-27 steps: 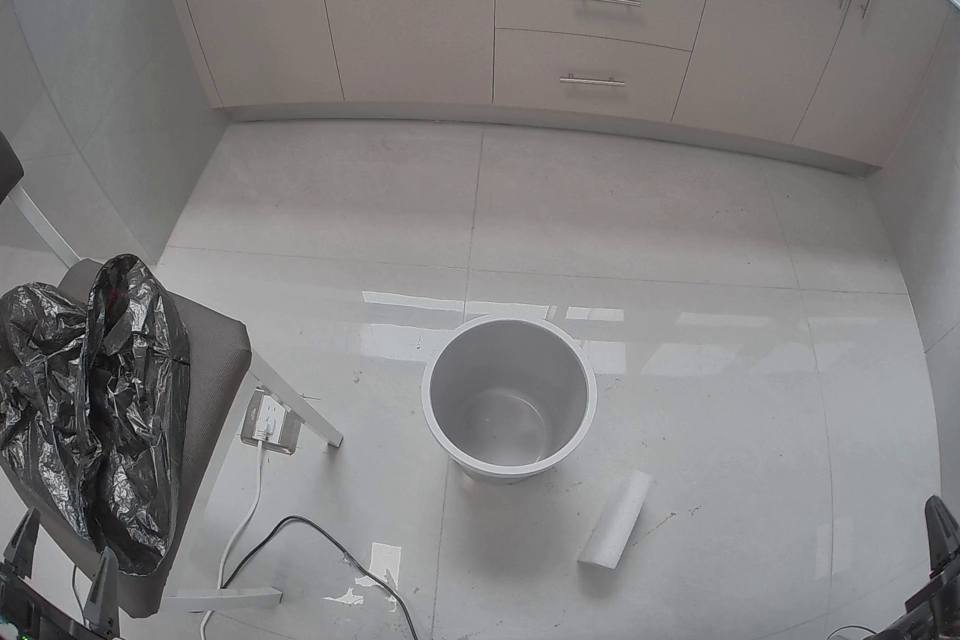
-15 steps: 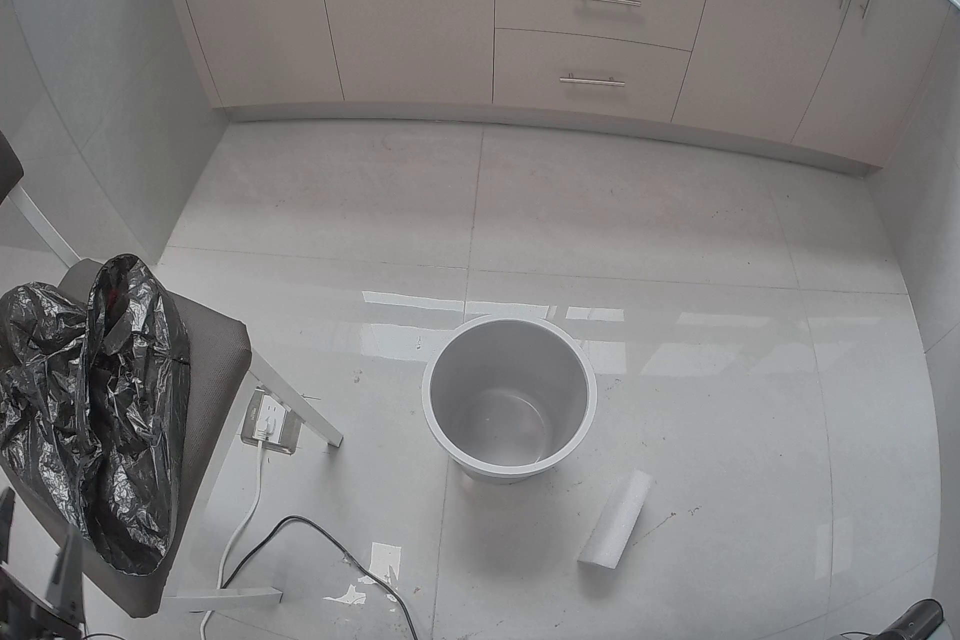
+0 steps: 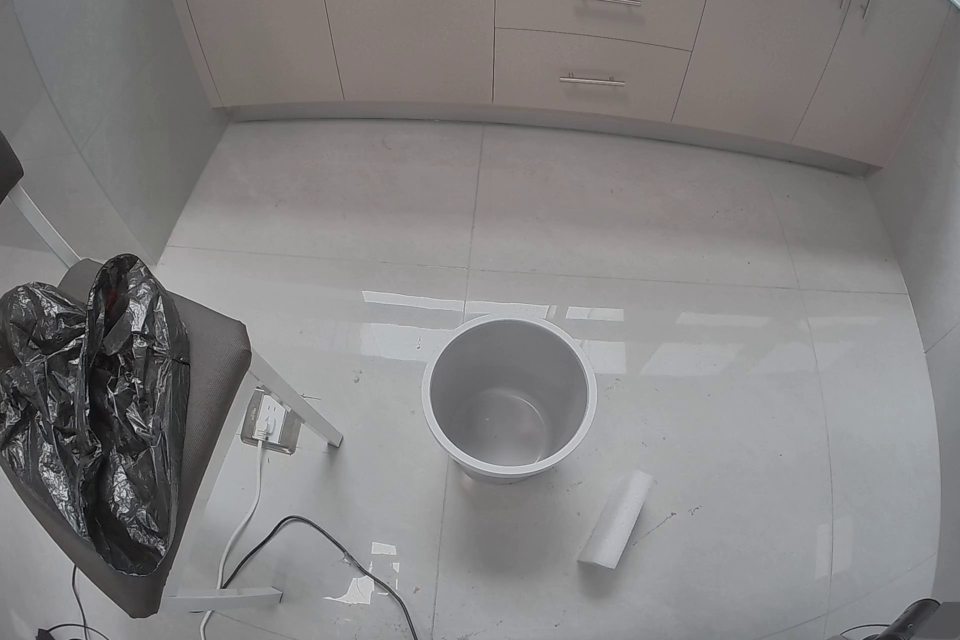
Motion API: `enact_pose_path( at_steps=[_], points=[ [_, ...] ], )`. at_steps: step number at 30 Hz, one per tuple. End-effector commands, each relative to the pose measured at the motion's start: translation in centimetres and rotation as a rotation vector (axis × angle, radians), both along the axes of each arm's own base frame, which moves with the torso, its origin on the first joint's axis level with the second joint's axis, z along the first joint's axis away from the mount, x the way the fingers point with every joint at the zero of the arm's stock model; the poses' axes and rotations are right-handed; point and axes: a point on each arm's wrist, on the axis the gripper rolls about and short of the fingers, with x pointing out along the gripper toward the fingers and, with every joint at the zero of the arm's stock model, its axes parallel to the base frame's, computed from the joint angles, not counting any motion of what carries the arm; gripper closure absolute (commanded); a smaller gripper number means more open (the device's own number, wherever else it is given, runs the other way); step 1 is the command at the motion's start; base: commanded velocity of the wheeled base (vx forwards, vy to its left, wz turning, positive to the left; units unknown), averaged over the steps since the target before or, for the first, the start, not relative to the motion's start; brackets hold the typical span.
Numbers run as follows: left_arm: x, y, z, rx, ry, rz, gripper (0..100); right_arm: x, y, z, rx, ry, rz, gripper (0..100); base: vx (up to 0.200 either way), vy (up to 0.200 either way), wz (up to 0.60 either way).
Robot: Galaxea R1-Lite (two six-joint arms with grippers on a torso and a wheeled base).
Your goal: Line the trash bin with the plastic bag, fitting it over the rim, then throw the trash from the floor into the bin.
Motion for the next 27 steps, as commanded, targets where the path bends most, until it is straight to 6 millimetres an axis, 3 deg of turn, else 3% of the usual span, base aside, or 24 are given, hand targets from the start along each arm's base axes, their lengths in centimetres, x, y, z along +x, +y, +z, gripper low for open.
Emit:
enact_pose_path(
  at_steps=[1,3,4,7,12,23,27],
  points=[
    [19.6,2.1,3.2,0.07,0.226,0.161,0,8.2,2.0,-0.6,0.081,0.074,0.085,100,0.0,0.0,0.0],
    [20.4,2.3,3.2,0.07,0.225,0.167,0,7.9,2.0,-0.7,0.079,0.074,0.086,100,0.0,0.0,0.0],
    [21.8,2.8,3.6,0.069,0.213,0.184,0,7.9,1.9,-0.8,0.079,0.074,0.085,100,0.0,0.0,0.0],
    [23.8,3.3,3.8,0.068,0.216,0.204,0,8.0,1.9,-0.9,0.078,0.08,0.083,100,0.0,0.0,0.0],
    [26.0,4.4,3.7,0.067,0.224,0.266,0,8.3,2.1,-1.2,0.074,0.096,0.086,100,0.0,0.0,0.0],
    [28.1,9.3,2.5,0.168,0.279,0.396,0,8.3,2.3,-1.5,0.06,0.108,0.095,100,0.0,0.0,0.0],
    [28.1,9.8,2.0,0.165,0.29,0.37,0,8.3,2.3,-1.5,0.06,0.106,0.095,100,0.0,0.0,0.0]
  ],
)
